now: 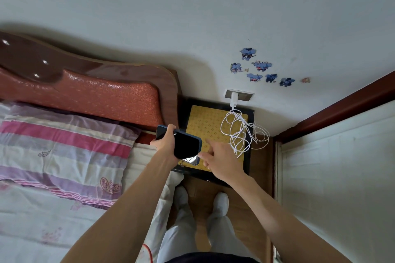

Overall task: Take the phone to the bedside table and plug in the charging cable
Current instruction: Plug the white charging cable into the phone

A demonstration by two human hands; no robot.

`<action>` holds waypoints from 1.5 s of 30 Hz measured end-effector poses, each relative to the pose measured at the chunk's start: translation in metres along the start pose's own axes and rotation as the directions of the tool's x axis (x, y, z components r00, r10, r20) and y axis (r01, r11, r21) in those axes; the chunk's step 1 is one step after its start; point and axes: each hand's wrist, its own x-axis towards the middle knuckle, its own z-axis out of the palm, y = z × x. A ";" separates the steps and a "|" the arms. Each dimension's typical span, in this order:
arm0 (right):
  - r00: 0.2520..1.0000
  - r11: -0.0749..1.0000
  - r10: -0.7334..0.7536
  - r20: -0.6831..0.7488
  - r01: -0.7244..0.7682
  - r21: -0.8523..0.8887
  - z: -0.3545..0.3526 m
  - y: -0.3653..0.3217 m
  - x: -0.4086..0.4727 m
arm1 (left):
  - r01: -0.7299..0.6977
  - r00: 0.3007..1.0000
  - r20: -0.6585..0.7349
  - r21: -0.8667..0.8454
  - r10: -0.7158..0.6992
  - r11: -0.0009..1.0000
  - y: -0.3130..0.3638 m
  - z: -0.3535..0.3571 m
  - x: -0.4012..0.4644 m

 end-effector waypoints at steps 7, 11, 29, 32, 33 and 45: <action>0.999 1.000 -0.020 -0.044 0.020 0.015 0.007 0.007 0.005 | -0.019 1.000 -0.020 0.088 0.021 0.996 -0.008 0.001 0.005; 0.999 0.998 0.001 -0.042 0.002 0.058 0.011 0.018 0.004 | -0.079 0.996 -0.037 0.158 0.086 0.984 -0.007 0.006 0.008; 0.774 0.753 0.238 0.587 -0.529 0.392 0.008 0.052 0.040 | -0.107 0.929 0.369 0.244 0.010 0.964 -0.024 0.025 0.047; 0.732 0.580 0.144 0.665 -0.607 0.543 0.027 0.078 0.053 | -0.093 0.888 0.459 0.272 -0.044 0.958 -0.039 0.033 0.072; 0.732 0.512 0.138 0.667 -0.629 0.585 0.036 0.086 0.060 | -0.071 0.881 0.468 0.274 -0.069 0.959 -0.045 0.035 0.081; 0.878 0.858 0.479 -0.014 -0.465 0.216 0.123 0.164 0.146 | -0.014 0.932 0.353 0.272 -0.087 0.962 -0.092 0.070 0.176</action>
